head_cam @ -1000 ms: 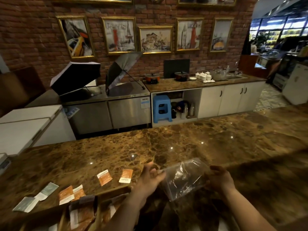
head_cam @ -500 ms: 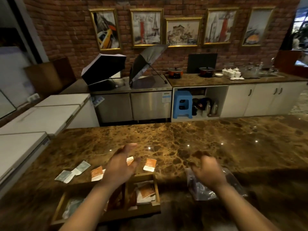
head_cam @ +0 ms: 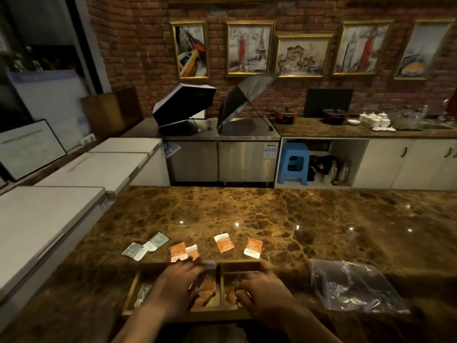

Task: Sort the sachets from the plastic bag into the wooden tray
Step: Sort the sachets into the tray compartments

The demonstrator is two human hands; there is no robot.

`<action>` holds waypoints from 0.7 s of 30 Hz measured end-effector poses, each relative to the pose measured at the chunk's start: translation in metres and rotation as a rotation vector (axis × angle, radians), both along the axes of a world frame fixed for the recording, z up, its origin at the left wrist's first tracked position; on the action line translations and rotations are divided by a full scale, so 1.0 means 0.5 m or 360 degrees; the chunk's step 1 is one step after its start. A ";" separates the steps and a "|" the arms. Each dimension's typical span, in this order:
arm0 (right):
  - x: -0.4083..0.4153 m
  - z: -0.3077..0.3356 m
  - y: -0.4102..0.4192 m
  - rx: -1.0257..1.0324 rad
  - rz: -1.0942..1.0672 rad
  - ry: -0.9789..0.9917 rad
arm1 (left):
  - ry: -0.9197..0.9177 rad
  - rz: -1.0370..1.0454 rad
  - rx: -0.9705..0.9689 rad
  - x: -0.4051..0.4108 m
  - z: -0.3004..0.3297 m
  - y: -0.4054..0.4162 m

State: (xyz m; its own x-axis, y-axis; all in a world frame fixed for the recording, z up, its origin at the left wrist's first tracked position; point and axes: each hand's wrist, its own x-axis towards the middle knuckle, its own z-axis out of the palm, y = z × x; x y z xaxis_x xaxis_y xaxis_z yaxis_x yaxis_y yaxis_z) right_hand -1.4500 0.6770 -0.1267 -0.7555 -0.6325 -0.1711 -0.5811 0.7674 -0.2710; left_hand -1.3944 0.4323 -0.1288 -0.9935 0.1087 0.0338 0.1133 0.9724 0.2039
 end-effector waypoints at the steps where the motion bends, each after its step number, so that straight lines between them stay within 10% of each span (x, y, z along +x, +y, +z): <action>1: 0.002 0.002 -0.002 0.0004 -0.0006 -0.0008 | -0.0011 -0.0038 -0.0028 0.001 -0.003 -0.002; 21: -0.023 0.057 0.024 -0.0638 -0.0515 -0.0267 | 0.0058 -0.0155 -0.0256 0.002 -0.007 -0.005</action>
